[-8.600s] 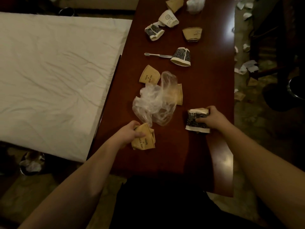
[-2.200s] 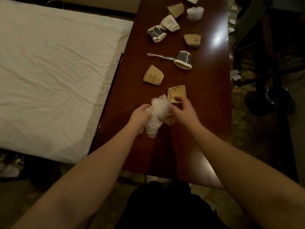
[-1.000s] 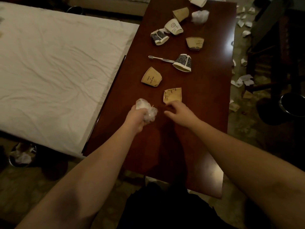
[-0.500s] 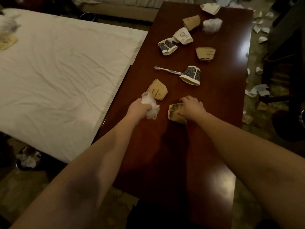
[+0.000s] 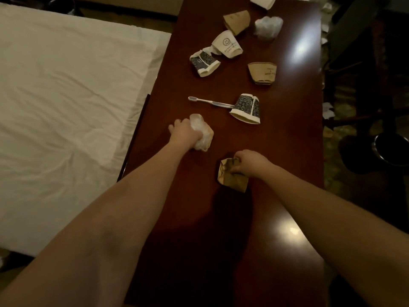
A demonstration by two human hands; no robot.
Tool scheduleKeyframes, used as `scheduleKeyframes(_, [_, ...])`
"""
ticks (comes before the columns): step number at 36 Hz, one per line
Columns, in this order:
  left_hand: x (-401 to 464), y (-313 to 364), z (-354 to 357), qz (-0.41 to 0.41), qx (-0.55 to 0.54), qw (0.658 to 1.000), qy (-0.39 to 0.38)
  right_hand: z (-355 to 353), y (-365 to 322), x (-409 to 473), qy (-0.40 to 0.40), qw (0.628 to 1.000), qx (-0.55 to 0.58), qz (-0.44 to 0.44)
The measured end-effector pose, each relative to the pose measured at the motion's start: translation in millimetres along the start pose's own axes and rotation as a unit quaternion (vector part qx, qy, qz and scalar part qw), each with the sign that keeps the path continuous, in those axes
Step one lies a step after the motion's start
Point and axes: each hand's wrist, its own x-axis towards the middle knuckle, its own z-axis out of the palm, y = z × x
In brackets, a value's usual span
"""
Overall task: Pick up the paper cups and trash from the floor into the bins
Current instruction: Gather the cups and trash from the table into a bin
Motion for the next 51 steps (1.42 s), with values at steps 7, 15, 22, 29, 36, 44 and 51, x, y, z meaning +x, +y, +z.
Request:
scheduleKeyframes(7, [10,3,13,-0.033,-0.042,0.999,0.008,-61,33,6,0.077,0.958,0.274,0.021])
scheduleKeyframes(15, [18,4,10,-0.130,-0.042,0.990,-0.030,-124,33,42,0.199,0.873,0.438,0.082])
scheduleKeyframes(22, [12,11,21,-0.145,-0.111,0.983,-0.032,-117,11,73,0.207,0.888,0.384,0.145])
scheduleKeyframes(29, [-5,-5,15,-0.143,-0.265,0.952,-0.063,-102,5,73,0.247,0.893,0.354,0.129])
scheduleKeyframes(36, [-24,-22,4,-0.097,-0.344,0.933,-0.051,-81,11,26,0.275,0.870,0.394,0.104])
scheduleKeyframes(44, [-61,-10,9,-0.031,-0.327,0.942,-0.066,-38,31,-63,0.286,0.783,0.545,0.094])
scheduleKeyframes(51, [-117,31,31,0.009,-0.284,0.955,-0.085,10,52,-130,0.260,0.731,0.630,0.035])
